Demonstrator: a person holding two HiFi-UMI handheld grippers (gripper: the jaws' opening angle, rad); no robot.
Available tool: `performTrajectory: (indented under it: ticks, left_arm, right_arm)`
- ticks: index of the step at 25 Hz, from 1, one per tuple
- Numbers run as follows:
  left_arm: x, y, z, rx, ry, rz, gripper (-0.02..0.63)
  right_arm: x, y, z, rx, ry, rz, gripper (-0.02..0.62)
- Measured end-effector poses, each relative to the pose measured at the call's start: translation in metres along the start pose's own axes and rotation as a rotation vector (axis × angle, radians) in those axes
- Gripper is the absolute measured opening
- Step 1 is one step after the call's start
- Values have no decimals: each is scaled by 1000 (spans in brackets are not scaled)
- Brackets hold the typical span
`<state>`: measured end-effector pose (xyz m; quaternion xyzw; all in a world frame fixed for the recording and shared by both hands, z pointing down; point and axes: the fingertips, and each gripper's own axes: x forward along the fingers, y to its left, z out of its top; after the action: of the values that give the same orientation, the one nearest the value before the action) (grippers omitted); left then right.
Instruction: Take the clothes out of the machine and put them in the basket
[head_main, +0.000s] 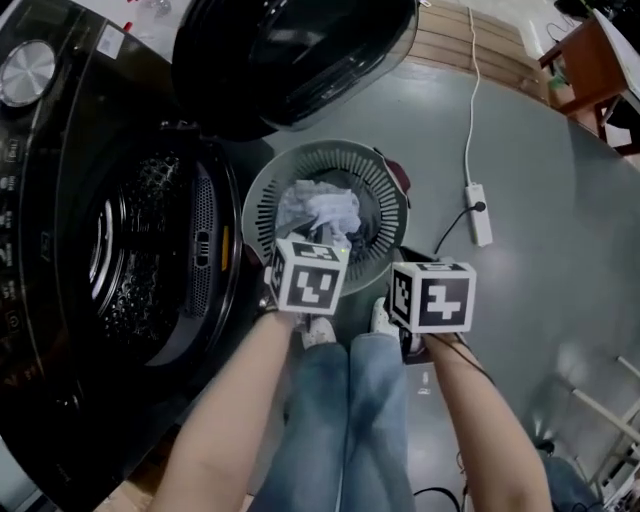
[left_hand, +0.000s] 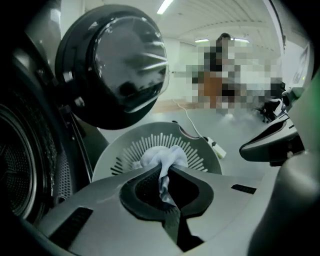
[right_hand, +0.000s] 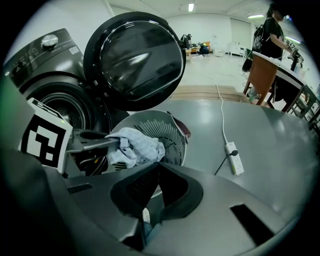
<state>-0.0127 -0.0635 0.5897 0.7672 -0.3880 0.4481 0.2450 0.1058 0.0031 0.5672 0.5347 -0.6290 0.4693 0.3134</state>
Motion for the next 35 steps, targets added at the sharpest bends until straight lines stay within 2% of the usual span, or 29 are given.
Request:
performTrajectory:
  ticks: [4, 6, 8, 11, 12, 13, 14, 18, 24, 31, 35]
  left_arm:
    - [44, 1, -27, -141, 51, -93, 11]
    - [61, 3, -43, -201, 92, -97, 11]
    - [72, 11, -60, -217, 145, -64, 11]
    - [79, 17, -84, -192, 243, -32, 19]
    - [82, 18, -89, -176, 263, -24, 138]
    - [84, 18, -92, -157, 269, -17, 447]
    - [86, 16, -92, -134, 260, -13, 561]
    - [79, 10, -86, -64, 207, -15, 561]
    - [32, 12, -71, -117, 214, -2, 561]
    - [-43, 9, -33, -160, 141, 27, 560]
    - [-83, 12, -19, -201, 138, 40, 560]
  right_arm:
    - [31, -7, -4, 10, 17, 1, 5]
    - [44, -9, -9, 16, 24, 8, 5]
    - [54, -10, -11, 7, 29, 9, 5]
    - [62, -12, -18, -3, 45, 5, 5]
    - [63, -12, -20, -2, 50, 5, 5]
    - [63, -12, -23, 1, 54, 6, 5]
    - [63, -12, -26, 4, 57, 6, 5]
    - [55, -10, -29, 0, 61, 5, 5]
    - [17, -4, -12, -15, 53, 3, 5]
    - [-49, 11, 11, -21, 37, -8, 5]
    - [-84, 25, 21, -45, 36, -7, 5]
